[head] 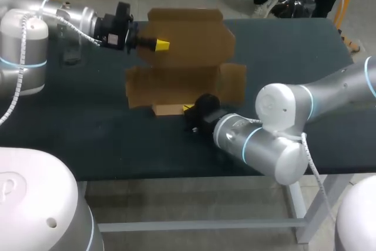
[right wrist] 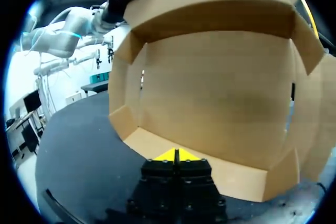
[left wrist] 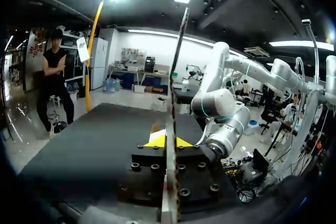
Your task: Assemble the packaging by folding the flat box into shape, placing the metal phone stand inside, and closing the box properly
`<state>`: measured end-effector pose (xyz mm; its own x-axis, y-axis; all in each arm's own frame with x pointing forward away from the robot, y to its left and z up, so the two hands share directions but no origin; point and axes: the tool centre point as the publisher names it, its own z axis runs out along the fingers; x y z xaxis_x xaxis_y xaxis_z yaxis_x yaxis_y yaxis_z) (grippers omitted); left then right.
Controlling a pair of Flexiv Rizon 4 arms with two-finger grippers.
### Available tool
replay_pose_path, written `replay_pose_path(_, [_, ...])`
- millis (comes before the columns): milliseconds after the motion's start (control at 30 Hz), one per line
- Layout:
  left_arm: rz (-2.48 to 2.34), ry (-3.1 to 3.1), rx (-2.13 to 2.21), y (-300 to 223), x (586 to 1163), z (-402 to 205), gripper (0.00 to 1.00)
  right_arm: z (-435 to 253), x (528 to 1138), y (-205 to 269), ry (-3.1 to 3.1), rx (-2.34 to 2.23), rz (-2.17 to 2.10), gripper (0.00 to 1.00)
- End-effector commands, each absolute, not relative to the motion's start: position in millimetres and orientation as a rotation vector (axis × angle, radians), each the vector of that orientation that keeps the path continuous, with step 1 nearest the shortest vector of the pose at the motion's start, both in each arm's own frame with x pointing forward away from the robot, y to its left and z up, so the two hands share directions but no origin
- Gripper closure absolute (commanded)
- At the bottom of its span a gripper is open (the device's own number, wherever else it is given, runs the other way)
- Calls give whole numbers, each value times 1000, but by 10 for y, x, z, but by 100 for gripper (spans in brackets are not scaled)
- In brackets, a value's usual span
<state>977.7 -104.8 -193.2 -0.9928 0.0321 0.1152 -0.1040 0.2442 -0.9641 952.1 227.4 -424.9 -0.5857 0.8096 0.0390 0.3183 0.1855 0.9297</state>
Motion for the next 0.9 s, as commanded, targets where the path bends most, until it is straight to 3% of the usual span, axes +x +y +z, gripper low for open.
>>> replay_pose_path(33, [1872, -2403, 66, -1049, 9633, -1938, 100, -4294, 9516, 2303, 1989, 1056, 1383, 100])
replay_pose_path(900, [1923, -2386, 55, -1059, 9339, -2101, 100, -4294, 9516, 2303, 1989, 1056, 1383, 100])
